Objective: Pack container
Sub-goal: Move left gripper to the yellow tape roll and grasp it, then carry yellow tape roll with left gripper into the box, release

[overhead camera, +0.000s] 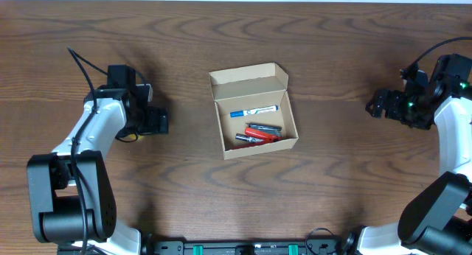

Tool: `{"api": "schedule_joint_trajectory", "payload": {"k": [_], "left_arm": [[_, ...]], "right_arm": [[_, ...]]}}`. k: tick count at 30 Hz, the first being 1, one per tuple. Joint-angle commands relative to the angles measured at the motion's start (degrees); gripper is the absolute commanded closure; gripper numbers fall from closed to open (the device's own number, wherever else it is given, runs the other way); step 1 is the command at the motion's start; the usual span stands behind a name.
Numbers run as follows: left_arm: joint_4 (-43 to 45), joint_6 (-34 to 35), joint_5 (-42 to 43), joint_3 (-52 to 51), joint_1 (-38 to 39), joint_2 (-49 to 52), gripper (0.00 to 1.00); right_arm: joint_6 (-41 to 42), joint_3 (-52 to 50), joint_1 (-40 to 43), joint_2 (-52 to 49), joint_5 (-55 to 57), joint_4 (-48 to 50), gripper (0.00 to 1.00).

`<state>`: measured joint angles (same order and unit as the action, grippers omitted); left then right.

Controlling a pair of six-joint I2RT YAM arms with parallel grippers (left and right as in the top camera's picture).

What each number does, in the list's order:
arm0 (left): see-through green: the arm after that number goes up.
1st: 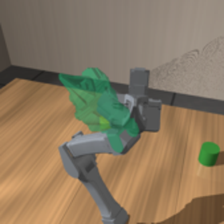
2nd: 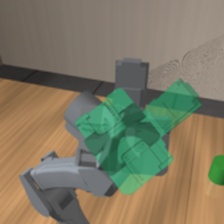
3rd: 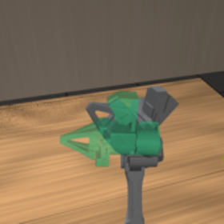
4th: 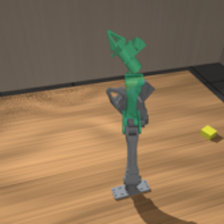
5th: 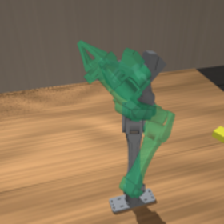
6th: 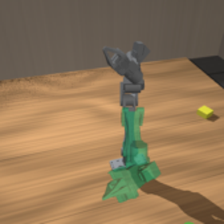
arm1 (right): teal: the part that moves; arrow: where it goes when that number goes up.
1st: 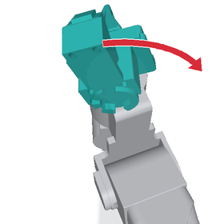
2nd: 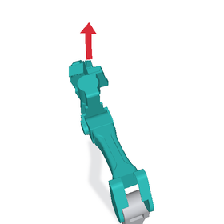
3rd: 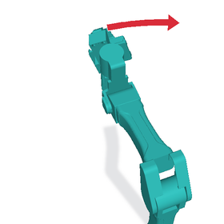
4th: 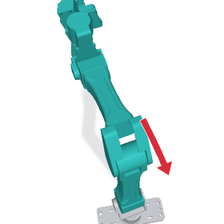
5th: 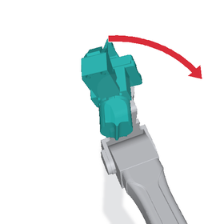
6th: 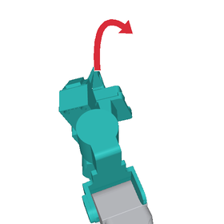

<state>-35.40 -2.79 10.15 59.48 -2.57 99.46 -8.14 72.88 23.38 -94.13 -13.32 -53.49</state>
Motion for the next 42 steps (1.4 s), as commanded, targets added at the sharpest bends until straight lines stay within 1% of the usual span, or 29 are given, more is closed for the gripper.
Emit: {"api": "schedule_joint_trajectory", "payload": {"k": [1, 8, 10, 13, 15, 16, 18, 20, 24, 28, 33, 36, 38, 42], "left_arm": [[0.6, 0.0, 0.3, -0.3, 0.0, 1.4, 0.07], [1.2, 0.2, 0.3, -0.3, 0.0, 5.2, 0.08], [0.8, 0.2, 1.0, -0.3, 0.0, 6.2, 0.12], [0.3, 0.2, 2.7, -0.3, 0.0, 6.2, 0.29], [0.1, 0.3, 3.6, -0.3, 0.0, 5.9, 0.51], [0.0, 0.2, 4.2, -0.3, 0.0, 5.8, 0.64], [-0.3, 0.3, 5.0, -0.3, 0.0, 5.6, 0.76], [-0.8, 1.0, 5.6, -0.3, 0.0, 5.4, 0.94], [-1.4, 2.0, 6.4, -0.3, 0.3, 3.2, 0.94], [-1.4, 1.7, 6.1, 0.3, 2.0, -2.1, 0.94], [-1.8, 0.9, 6.0, 3.0, 6.2, -10.1, 0.94], [-2.3, -2.4, 6.0, 5.4, 10.2, -13.8, 0.94], [-2.1, -6.1, 6.0, 6.7, 13.4, -15.5, 0.94], [-2.3, -16.3, 5.8, 8.6, 20.7, -16.7, 0.94]], "right_arm": [[-0.7, -0.2, -0.8, 0.0, -0.2, -0.1, 0.01], [-0.8, -0.2, -0.8, 0.0, -0.2, -0.1, 0.01], [-0.8, -0.2, -0.8, 0.0, -0.2, -0.1, 0.01], [-0.8, -0.2, -0.8, 0.0, -0.2, -0.1, 0.01], [-0.8, -0.2, -0.8, 0.0, -0.2, -0.1, 0.01], [-0.8, -0.2, -0.8, 0.0, -0.2, -0.1, 0.01], [-0.8, -0.2, -0.8, 0.0, -0.2, -0.2, 0.01], [-0.7, -0.2, -0.8, 0.0, -0.2, -0.2, 0.01], [-0.7, -0.2, -0.8, 0.0, -0.2, -0.3, 0.01], [-0.8, -0.2, -0.8, 0.0, -0.2, -0.3, 0.01], [-0.9, -0.2, -0.8, 0.0, -0.2, -0.2, 0.01], [-0.9, -0.2, -0.8, 0.0, -0.2, -0.2, 0.01], [-0.9, -0.2, -0.8, 0.0, -0.2, -0.2, 0.01], [-0.9, -0.2, -0.8, 0.0, -0.2, -0.2, 0.01]]}}
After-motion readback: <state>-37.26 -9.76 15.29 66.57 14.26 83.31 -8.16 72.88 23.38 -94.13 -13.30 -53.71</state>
